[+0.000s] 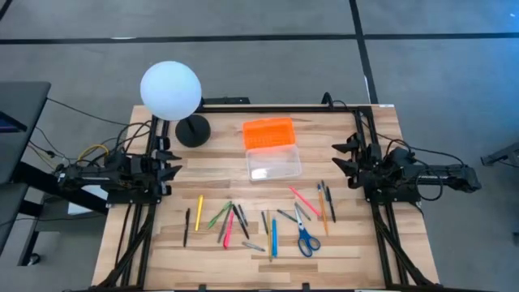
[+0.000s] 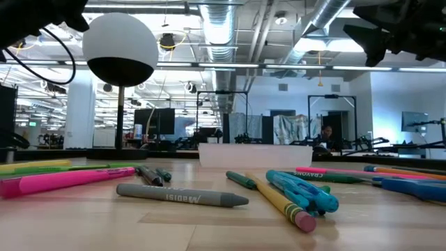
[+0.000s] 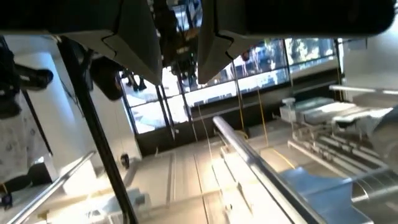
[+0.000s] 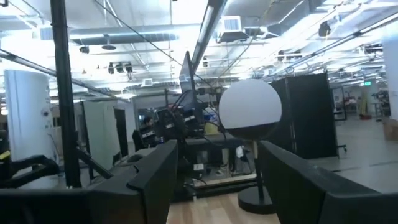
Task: Pick & place school supplies into a supply box
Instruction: Put the black pen into the orange supply box
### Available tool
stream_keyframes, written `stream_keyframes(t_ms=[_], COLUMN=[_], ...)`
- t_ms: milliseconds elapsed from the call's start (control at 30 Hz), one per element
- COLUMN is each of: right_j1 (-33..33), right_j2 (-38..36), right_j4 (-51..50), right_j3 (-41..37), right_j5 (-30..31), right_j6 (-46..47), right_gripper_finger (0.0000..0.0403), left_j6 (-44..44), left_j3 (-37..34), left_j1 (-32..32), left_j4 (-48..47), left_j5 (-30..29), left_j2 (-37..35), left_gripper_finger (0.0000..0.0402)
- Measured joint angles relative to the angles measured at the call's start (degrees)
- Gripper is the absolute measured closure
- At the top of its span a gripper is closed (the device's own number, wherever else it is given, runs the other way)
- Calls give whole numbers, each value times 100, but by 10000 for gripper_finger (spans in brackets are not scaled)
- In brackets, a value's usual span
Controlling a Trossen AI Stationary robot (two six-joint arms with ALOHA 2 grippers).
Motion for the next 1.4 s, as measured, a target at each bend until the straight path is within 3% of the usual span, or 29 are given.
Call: stream_keyframes(t_ms=[133, 233, 467, 633, 833, 1167, 1400], right_j1=[0, 4, 4, 4, 4, 19, 296], right_j2=[2, 0, 0, 0, 0, 126, 833], right_j4=[-54, -54, 2, 0, 180, -276, -684], right_j3=[0, 0, 0, 0, 0, 658, 1417], right_j5=[108, 197, 193, 192, 186, -538, -733], right_j6=[-439, -277, -488, -491, -650, -744, -1064], right_gripper_finger=[187, 187, 187, 187, 187, 187, 187], left_j6=[-271, -515, -264, 238, 676, 930, 627], left_j3=[0, 6, 725, 1347, 2246, 4269, 4908], left_j1=[-15, -120, -440, -599, -711, -961, -1405], left_j4=[92, 314, 395, 322, 271, -2347, -3284], left_j5=[350, 808, 863, 866, 866, -35, -837], left_j2=[40, 221, 926, 1841, 3466, 5761, 6397], left_gripper_finger=[303, 303, 304, 304, 304, 304, 304])
